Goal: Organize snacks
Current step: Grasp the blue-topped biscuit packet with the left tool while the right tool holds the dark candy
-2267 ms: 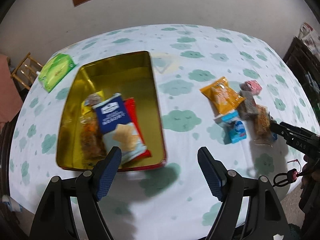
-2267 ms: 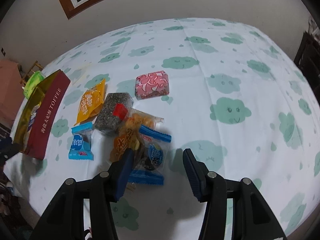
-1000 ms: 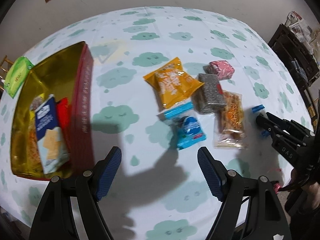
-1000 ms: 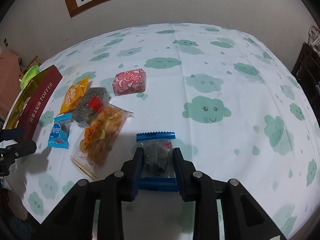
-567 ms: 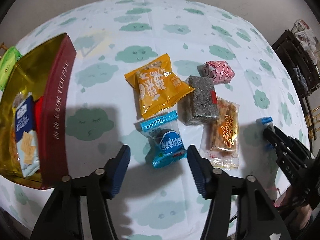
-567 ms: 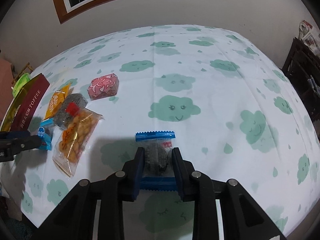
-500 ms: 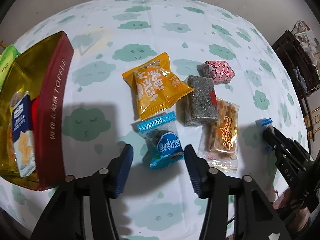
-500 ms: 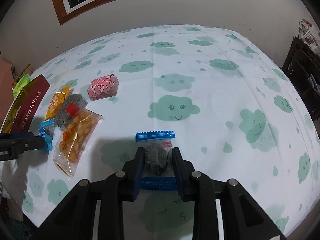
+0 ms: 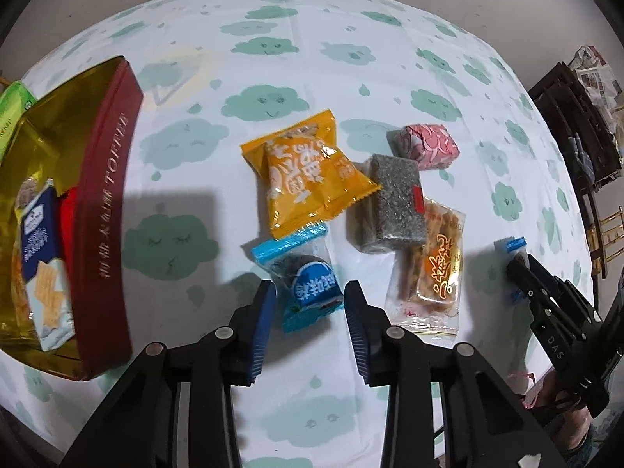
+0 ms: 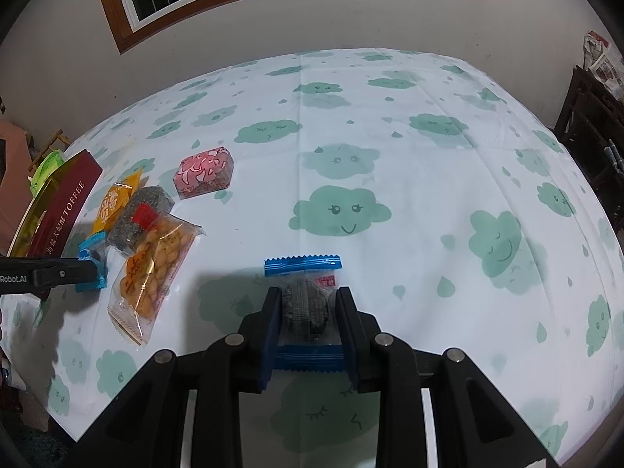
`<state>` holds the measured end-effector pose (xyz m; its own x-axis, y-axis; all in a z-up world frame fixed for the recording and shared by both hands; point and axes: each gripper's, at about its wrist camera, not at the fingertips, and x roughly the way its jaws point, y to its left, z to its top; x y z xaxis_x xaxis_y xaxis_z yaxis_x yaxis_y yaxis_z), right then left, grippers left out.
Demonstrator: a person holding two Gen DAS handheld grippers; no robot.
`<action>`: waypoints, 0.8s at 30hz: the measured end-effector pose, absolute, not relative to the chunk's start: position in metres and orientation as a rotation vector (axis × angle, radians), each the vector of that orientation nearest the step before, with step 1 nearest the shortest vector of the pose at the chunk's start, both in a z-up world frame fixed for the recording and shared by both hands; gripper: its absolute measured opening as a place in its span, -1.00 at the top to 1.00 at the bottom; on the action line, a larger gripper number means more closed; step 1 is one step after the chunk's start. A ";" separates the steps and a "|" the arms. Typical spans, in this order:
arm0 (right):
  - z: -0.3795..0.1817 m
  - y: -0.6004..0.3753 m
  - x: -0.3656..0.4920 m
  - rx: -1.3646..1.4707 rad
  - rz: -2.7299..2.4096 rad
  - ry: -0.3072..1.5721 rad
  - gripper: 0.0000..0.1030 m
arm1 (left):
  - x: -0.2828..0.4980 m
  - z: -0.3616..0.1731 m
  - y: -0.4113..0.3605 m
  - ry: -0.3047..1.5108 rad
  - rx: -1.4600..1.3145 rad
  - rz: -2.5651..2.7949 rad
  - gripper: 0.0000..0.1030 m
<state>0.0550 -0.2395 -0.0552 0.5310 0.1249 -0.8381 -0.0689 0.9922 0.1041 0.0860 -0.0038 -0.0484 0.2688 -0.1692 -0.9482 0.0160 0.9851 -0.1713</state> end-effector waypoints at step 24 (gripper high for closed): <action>-0.056 -0.240 0.055 0.069 0.117 1.003 0.44 | 0.107 -0.061 -0.015 1.326 -0.143 -0.146 0.49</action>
<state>0.0547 -0.2403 -0.0557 0.5320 0.1295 -0.8368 -0.0657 0.9916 0.1116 0.1067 -0.0150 -0.0612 0.2363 -0.1873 -0.9535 0.0241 0.9821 -0.1869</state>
